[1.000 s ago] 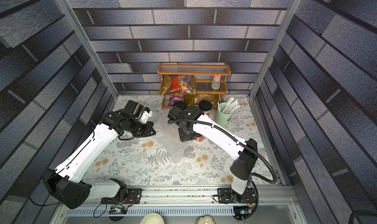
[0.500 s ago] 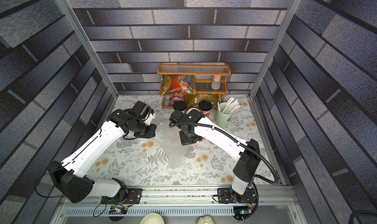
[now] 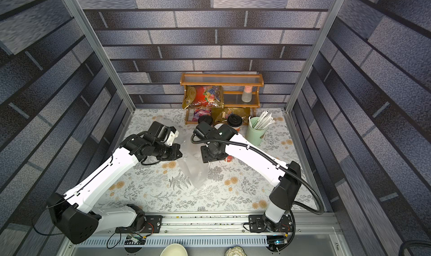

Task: Pack milk tea into plastic carrier bags
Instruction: Adjust the plastic carrier bag at the center of the board, then pick up the milk tea cup at the center of the board.

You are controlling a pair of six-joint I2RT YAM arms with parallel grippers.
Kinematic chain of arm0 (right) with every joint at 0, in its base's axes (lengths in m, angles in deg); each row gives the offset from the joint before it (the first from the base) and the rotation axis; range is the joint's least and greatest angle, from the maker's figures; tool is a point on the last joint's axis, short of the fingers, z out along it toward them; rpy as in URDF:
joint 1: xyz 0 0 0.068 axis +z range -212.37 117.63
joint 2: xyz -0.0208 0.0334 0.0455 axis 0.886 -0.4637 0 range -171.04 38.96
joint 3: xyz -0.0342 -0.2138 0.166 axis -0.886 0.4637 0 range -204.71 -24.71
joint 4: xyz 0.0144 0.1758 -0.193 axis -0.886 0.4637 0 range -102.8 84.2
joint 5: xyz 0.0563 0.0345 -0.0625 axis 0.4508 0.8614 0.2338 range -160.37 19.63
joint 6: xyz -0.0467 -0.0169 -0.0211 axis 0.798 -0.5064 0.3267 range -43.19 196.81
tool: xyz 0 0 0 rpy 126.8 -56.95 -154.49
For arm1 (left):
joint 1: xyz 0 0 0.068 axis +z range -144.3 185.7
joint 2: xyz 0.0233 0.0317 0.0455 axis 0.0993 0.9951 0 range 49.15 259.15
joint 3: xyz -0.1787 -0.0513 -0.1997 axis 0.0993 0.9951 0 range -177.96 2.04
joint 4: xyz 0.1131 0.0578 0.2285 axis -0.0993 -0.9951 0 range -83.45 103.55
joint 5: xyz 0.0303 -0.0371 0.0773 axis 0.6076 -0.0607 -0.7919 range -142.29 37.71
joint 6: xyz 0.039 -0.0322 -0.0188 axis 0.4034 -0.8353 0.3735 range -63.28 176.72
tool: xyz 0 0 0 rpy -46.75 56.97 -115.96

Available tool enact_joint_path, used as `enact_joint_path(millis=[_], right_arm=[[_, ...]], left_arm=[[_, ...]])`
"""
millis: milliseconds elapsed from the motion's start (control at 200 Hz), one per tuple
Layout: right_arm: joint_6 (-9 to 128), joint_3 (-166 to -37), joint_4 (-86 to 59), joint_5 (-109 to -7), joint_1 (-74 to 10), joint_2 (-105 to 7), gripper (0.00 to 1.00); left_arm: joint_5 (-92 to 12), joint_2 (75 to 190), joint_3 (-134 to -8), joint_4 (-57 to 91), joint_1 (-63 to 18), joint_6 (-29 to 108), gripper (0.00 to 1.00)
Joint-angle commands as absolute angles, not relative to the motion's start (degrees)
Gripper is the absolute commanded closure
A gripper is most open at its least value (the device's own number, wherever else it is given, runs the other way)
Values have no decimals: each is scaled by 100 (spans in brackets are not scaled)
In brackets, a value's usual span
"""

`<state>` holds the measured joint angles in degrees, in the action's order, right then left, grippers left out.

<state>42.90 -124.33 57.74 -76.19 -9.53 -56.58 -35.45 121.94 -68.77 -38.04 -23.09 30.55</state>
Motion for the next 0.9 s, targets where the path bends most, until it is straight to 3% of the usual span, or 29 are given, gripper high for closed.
enact_joint_path(millis=[0,120,456,611,897], right_arm=[[4473,-12946,6108,-7800,-1014,-5279,36],[4699,-13319,6395,-8082,-1254,-5288,25],[5092,-13179,6404,-8476,-2262,-5719,22],[5158,-12989,6204,-8476,-2489,-5799,13],[5261,-12895,6041,-8144,-2784,-6064,14]], left_arm=[[-3372,12074,-6828,-3587,-2262,2923,97],[-3343,12050,-6819,-3576,-2217,2912,97],[-3201,12026,-6810,-3483,-2181,2883,97],[-3165,12019,-6771,-3446,-2181,2862,97],[-3168,12031,-6742,-3453,-2172,2876,97]])
